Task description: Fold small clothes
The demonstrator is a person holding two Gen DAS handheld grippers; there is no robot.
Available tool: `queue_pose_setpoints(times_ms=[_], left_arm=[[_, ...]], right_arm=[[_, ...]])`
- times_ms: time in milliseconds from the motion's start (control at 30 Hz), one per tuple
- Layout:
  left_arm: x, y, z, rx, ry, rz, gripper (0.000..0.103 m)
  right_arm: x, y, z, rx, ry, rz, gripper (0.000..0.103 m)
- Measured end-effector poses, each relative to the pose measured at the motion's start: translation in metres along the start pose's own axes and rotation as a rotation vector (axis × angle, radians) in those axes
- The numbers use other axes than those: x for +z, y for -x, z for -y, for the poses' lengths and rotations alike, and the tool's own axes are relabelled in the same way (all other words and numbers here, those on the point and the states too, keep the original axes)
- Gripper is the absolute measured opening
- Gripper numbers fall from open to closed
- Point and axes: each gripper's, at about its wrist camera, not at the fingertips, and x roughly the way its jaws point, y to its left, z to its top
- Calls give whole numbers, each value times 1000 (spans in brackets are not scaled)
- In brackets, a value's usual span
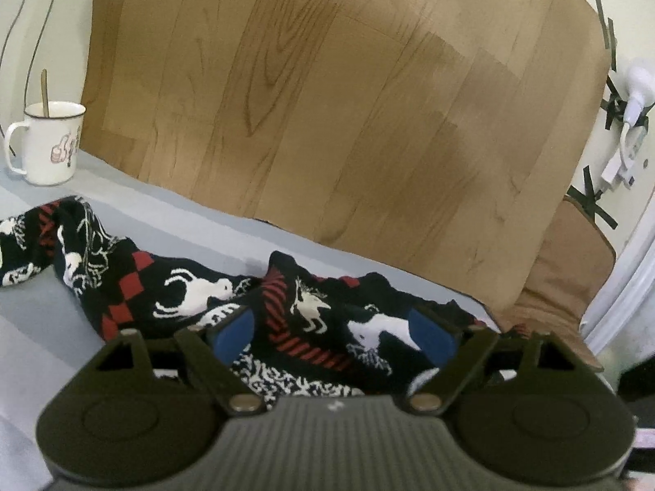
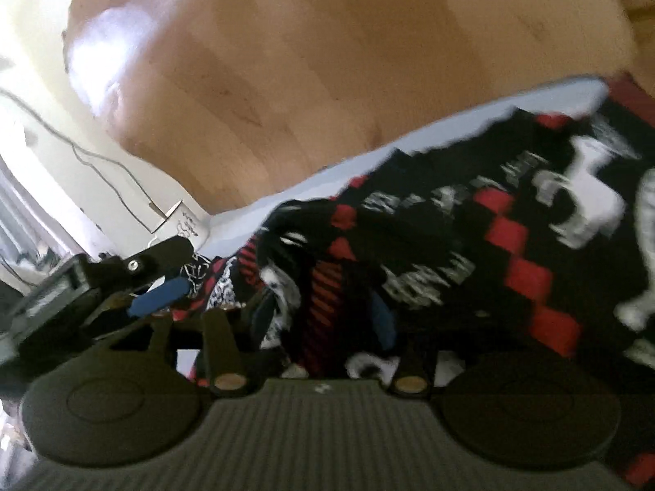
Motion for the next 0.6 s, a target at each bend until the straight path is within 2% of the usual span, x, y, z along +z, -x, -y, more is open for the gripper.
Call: queue_pose_setpoints(times_ms=[133, 300, 367, 467, 600], left_arm=[[0, -2, -1, -13, 19, -19, 86], [-1, -3, -2, -13, 23, -20, 86], [0, -3, -3, -15, 28, -21, 86], [0, -3, -3, -22, 37, -25, 86], [1, -3, -4, -31, 44, -32, 86]], right_arm=[[-2, 31, 16, 11, -66, 18, 55], [15, 49, 21, -61, -76, 99, 55], [23, 48, 20, -99, -80, 90, 55], [30, 34, 27, -125, -175, 48, 55], [29, 23, 36, -58, -353, 3, 55]])
